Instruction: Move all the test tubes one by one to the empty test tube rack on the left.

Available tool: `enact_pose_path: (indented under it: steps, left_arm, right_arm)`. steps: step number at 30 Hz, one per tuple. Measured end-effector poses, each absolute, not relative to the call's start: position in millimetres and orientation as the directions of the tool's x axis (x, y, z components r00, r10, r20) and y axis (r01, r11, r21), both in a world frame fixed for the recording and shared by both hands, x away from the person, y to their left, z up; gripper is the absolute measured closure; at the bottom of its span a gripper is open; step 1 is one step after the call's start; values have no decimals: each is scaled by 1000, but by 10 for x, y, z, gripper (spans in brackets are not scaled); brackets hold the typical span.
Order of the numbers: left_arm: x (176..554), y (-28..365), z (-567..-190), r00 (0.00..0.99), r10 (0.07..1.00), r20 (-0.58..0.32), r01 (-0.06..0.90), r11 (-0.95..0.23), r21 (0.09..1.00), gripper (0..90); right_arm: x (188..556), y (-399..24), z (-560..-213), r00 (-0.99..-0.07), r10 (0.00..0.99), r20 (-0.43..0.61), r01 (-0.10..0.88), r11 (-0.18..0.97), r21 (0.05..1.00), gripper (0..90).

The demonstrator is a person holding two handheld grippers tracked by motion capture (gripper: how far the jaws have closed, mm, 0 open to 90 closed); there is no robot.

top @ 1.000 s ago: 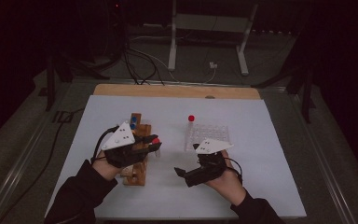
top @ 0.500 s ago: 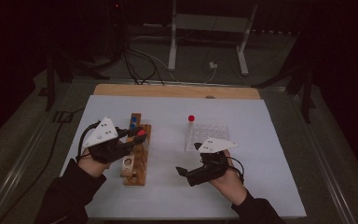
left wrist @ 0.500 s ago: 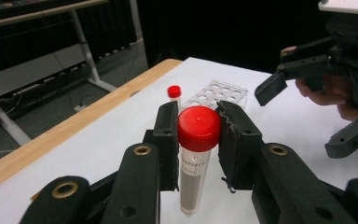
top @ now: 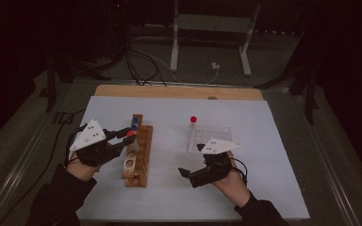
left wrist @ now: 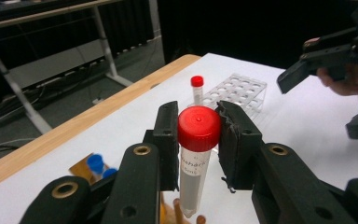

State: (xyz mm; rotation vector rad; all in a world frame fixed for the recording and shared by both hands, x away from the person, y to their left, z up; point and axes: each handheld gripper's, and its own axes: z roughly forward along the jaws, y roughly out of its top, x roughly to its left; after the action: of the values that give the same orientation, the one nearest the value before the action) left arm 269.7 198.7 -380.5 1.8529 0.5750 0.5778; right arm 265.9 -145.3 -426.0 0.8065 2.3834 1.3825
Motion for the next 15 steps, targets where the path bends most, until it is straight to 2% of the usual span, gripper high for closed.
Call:
enact_pose_path:
  steps: [15]
  left_arm:
    - [2712, 2151, -4004, 735, 671, 99, 178, -332, 926, 715]
  right_arm:
    - [2656, -1449, -4257, -808, 588, 41, 329, 392, 859, 0]
